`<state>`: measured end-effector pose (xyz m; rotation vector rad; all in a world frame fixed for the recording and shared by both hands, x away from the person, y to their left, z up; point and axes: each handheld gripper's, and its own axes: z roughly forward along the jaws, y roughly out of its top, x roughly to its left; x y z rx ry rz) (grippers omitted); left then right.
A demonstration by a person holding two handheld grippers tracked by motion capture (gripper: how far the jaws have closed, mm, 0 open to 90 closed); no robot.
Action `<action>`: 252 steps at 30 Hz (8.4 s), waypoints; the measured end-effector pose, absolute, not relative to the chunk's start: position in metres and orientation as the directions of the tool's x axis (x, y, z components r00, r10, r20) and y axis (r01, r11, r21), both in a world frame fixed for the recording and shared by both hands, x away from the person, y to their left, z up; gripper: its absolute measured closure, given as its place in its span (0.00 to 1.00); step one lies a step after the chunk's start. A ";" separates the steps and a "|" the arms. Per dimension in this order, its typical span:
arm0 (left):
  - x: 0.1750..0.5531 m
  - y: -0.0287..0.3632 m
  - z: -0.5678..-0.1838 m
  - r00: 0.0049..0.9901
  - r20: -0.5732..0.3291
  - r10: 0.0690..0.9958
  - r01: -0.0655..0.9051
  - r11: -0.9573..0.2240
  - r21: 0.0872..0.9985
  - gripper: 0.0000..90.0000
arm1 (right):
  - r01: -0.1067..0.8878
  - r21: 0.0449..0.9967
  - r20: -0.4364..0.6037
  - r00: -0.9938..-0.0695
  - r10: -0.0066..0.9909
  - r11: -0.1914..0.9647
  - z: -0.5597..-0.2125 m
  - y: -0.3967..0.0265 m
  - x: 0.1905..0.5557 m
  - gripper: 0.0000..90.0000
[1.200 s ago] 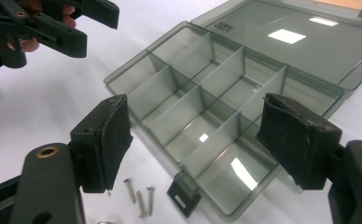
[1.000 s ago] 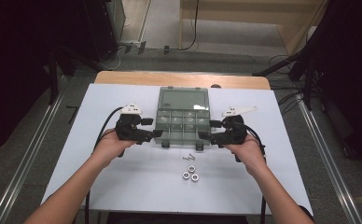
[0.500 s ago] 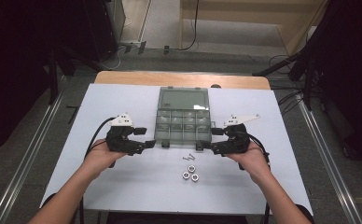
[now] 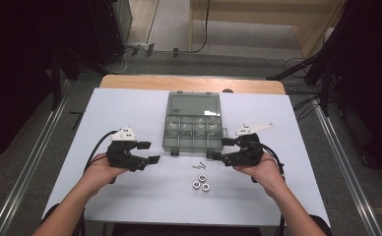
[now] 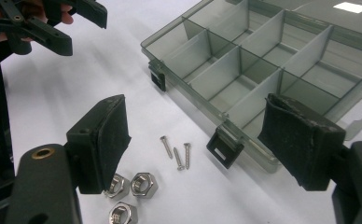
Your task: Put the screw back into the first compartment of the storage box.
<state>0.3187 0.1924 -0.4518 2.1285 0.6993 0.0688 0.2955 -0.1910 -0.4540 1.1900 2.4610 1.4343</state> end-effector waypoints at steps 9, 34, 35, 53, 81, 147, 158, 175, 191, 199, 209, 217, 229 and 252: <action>0.316 0.198 -0.454 0.843 -0.190 0.503 0.454 -0.476 0.753 0.35 | 0.583 0.755 0.309 -0.720 0.621 0.300 -0.456 -0.181 0.296 0.30; 0.311 0.212 -0.457 0.830 -0.198 0.521 0.472 -0.468 0.747 0.35 | 0.554 0.724 0.272 -0.777 0.568 0.411 -0.470 -0.151 0.302 0.40; 0.311 0.213 -0.457 0.830 -0.199 0.520 0.472 -0.467 0.748 0.35 | 0.551 0.724 0.266 -0.778 0.569 0.416 -0.470 -0.149 0.302 0.40; 0.309 0.222 -0.458 0.815 -0.198 0.545 0.483 -0.449 0.752 0.35 | 0.525 0.678 0.212 -0.810 0.546 0.516 -0.485 -0.126 0.304 0.54; 0.311 0.224 -0.459 0.813 -0.190 0.551 0.483 -0.455 0.749 0.35 | 0.515 0.606 0.136 -0.818 0.559 0.606 -0.503 -0.107 0.306 0.85; 0.309 0.225 -0.461 0.812 -0.190 0.551 0.486 -0.460 0.744 0.35 | 0.605 0.649 0.281 -0.754 0.594 0.461 -0.462 -0.113 0.328 0.94; 0.309 0.226 -0.461 0.813 -0.191 0.549 0.485 -0.458 0.745 0.35 | 0.608 0.648 0.295 -0.756 0.585 0.459 -0.452 -0.101 0.339 0.94; 0.309 0.226 -0.463 0.812 -0.188 0.553 0.488 -0.465 0.739 0.35 | 0.607 0.663 0.299 -0.751 0.588 0.438 -0.437 -0.094 0.356 0.94; 0.309 0.227 -0.464 0.817 -0.182 0.547 0.482 -0.475 0.737 0.35 | 0.627 0.654 0.303 -0.730 0.612 0.424 -0.436 -0.076 0.381 0.94; 0.310 0.227 -0.464 0.818 -0.181 0.546 0.481 -0.477 0.736 0.35 | 0.644 0.640 0.306 -0.714 0.630 0.419 -0.436 -0.064 0.397 0.94; 0.309 0.226 -0.464 0.819 -0.181 0.544 0.480 -0.478 0.735 0.35 | 0.655 0.637 0.294 -0.695 0.656 0.408 -0.442 -0.054 0.410 0.94; 0.309 0.226 -0.464 0.821 -0.181 0.541 0.478 -0.478 0.737 0.35 | 0.665 0.633 0.285 -0.676 0.679 0.397 -0.449 -0.046 0.419 0.94; 0.309 0.228 -0.462 0.825 -0.170 0.539 0.467 -0.481 0.742 0.35 | 0.678 0.629 0.270 -0.650 0.711 0.381 -0.462 -0.039 0.432 0.89; 0.310 0.233 -0.460 0.810 -0.198 0.553 0.485 -0.440 0.756 0.35 | 0.597 0.698 0.292 -0.741 0.604 0.395 -0.438 -0.059 0.394 0.44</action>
